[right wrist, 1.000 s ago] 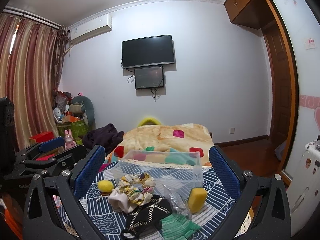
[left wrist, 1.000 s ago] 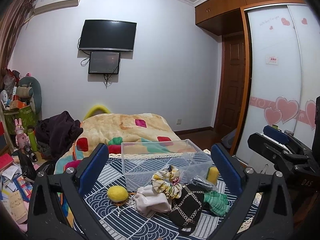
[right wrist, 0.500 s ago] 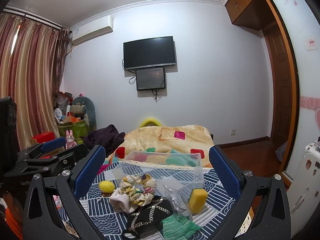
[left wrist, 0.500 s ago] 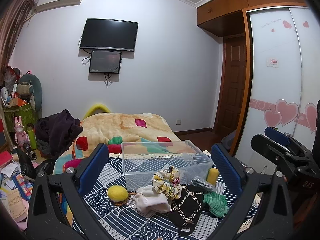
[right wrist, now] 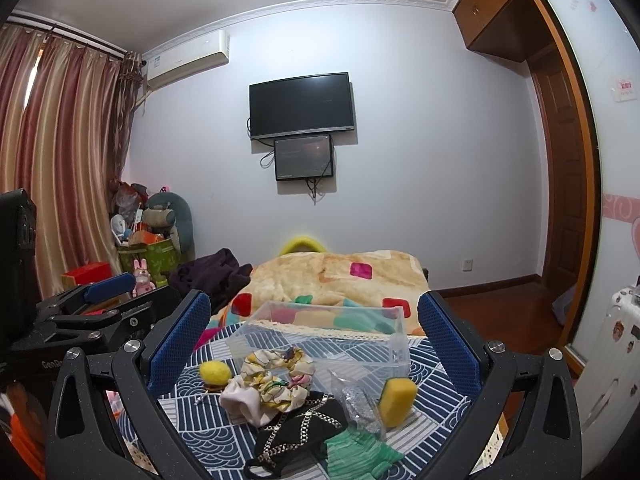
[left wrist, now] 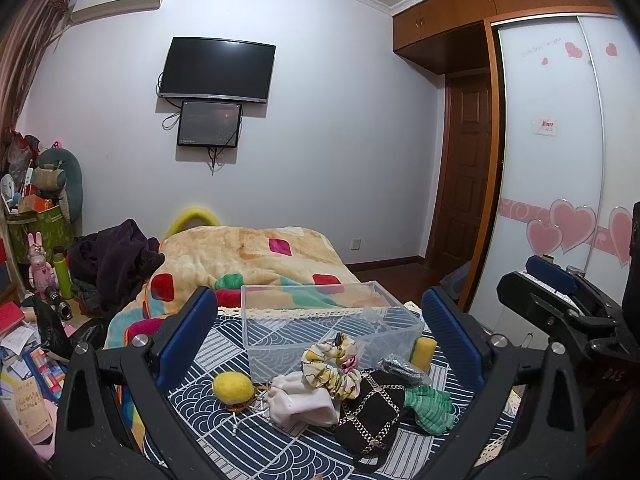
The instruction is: Organize soft objects
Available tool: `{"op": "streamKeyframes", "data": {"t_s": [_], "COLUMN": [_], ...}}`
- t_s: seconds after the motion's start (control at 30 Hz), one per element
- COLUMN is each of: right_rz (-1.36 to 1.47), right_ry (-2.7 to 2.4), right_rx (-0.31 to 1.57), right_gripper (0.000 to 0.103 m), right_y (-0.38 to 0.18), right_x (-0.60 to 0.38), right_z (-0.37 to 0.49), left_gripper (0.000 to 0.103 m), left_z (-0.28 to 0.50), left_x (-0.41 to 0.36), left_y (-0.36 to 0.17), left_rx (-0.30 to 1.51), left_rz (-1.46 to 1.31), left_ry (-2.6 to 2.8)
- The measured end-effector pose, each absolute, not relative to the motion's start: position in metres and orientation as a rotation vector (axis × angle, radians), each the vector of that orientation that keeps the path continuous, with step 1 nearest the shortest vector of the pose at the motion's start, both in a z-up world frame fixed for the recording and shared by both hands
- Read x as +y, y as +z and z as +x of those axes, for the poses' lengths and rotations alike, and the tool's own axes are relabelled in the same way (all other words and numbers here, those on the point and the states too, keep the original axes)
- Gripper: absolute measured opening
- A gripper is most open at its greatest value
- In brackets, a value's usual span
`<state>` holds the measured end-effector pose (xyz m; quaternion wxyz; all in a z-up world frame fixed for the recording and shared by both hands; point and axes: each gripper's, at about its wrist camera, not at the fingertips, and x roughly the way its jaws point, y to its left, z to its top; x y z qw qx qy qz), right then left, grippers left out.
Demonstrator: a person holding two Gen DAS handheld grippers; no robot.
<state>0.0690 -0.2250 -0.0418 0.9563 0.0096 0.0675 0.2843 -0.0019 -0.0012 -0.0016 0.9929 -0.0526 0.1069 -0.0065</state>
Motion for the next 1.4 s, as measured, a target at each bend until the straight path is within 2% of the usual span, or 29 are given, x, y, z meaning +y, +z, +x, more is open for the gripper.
{"op": "streamKeyframes", "data": {"t_s": [0.53, 0.83, 0.93, 1.03, 1.17, 1.23, 1.4], "right_rz": [0.023, 0.030, 0.063, 0.100, 0.118, 0.121, 0.123], "right_ry": [0.590, 0.519, 0.500, 0.483, 0.454, 0.444, 0.390], "right_rx": [0.144, 0.197, 0.251, 0.319, 0.408, 0.455, 0.546], "right_gripper": [0.103, 0.103, 0.103, 0.100, 0.083, 0.078, 0.076], "right_y": [-0.045, -0.056, -0.064, -0.074, -0.090, -0.099, -0.119], "right_x": [-0.224, -0.228, -0.235, -0.242, -0.245, -0.246, -0.249], "right_z": [0.074, 0.091, 0.107, 0.124, 0.141, 0.150, 0.163], "left_gripper": [0.103, 0.102, 0.082, 0.076, 0.071, 0.071, 0.071], "left_z": [0.003, 0.022, 0.032, 0.046, 0.067, 0.077, 0.096], "left_x": [0.002, 0.023, 0.033, 0.045, 0.060, 0.066, 0.084], "left_y": [-0.003, -0.029, -0.041, -0.054, -0.077, -0.087, -0.118], "left_rx": [0.233, 0.299, 0.338, 0.386, 0.460, 0.503, 0.607], "left_rz": [-0.118, -0.169, -0.165, -0.170, -0.182, -0.202, -0.278], "left_ry": [-0.016, 0.024, 0.056, 0.088, 0.141, 0.148, 0.154]}}
